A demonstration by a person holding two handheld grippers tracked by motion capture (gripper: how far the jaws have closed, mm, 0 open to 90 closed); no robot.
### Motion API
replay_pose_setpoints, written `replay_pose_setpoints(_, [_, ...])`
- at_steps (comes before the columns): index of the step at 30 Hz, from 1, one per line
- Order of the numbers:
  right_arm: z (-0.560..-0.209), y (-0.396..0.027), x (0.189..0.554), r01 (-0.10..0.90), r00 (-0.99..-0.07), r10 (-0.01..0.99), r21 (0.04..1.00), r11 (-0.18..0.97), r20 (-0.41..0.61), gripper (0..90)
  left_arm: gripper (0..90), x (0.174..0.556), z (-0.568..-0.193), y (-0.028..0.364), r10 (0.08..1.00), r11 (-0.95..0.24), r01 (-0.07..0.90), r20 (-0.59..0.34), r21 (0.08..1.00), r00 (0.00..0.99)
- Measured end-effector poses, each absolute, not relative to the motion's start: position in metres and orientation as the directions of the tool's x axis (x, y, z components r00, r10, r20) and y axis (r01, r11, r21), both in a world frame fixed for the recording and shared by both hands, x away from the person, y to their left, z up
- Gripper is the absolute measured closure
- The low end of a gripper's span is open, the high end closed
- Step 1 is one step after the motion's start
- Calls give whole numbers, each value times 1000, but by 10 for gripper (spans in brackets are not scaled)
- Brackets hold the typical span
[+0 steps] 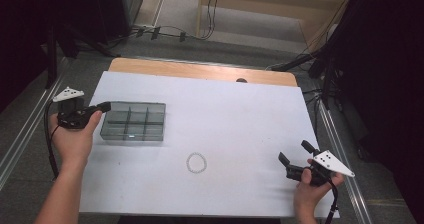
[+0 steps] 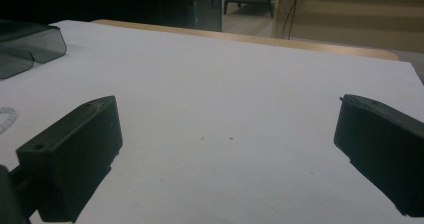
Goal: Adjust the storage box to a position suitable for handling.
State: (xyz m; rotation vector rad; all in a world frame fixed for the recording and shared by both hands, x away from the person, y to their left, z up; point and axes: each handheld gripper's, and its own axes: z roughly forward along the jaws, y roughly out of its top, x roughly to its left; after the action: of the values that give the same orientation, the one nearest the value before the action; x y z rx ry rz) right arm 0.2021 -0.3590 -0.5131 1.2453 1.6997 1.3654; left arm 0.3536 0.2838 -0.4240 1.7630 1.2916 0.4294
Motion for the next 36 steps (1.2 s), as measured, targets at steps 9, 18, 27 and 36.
replay_pose_setpoints(9, [-513, -359, 202, 288, -359, 929, 957, 18, 90, 0, 895, 365, -438, 297, 918, -68, 641, -204, 764, 340])
replay_pose_setpoints(18, [-513, -359, 202, 289, -349, 933, 957, 19, 87, 0, 897, 372, -450, 305, 925, -70, 682, -209, 728, 318])
replay_pose_setpoints(27, [-514, -359, 203, 291, -349, 933, 957, 16, 90, 0, 897, 374, -469, 305, 931, -65, 717, -217, 694, 294])
replay_pose_setpoints(36, [-514, -359, 203, 295, -347, 933, 956, 15, 92, 0, 898, 373, -468, 304, 933, -49, 716, -224, 696, 282])
